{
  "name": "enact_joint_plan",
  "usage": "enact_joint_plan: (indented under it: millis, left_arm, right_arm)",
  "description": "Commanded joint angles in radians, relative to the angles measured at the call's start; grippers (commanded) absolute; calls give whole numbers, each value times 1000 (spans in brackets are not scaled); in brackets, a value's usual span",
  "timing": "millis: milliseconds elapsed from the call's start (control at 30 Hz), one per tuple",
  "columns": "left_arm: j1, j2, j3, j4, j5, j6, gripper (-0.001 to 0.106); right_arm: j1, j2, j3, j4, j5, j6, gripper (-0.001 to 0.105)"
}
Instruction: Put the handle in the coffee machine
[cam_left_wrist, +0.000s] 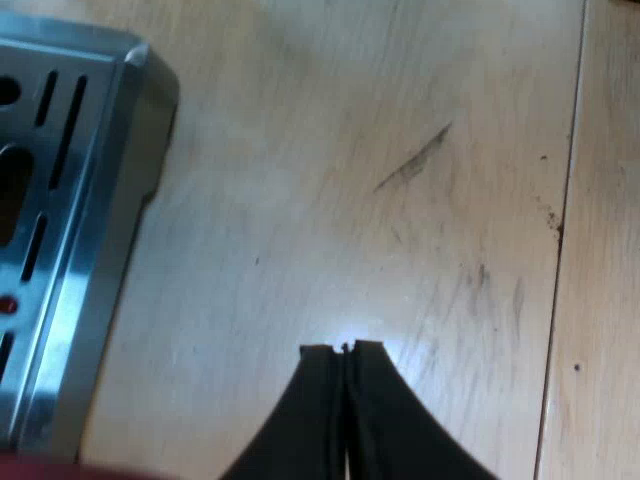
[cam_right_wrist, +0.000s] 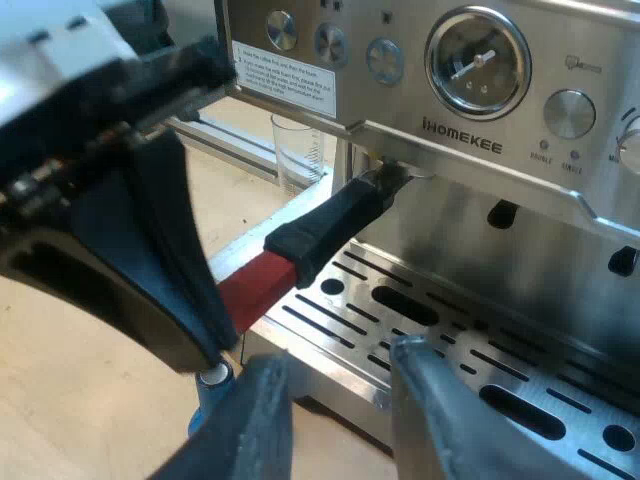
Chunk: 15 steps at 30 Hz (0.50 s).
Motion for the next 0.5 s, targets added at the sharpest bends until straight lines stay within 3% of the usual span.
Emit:
enact_joint_plan:
  millis: [33,333,400,500]
  left_arm:
    - [29,-25,-9,12,-3,0,1]
    - [192,-108,-9,25,-3,0,2]
    - [215,-120,-9,37,-3,0,7]
    - [247,-141,-9,49,-3,0,27]
  right_arm:
    - [1,-10,-6,1,1,-3,28]
    - [1,-7,20,2,1,-3,28]
    - [1,-7,20,2,1,-3,30]
    - [1,-7,20,2,-3,-3,50]
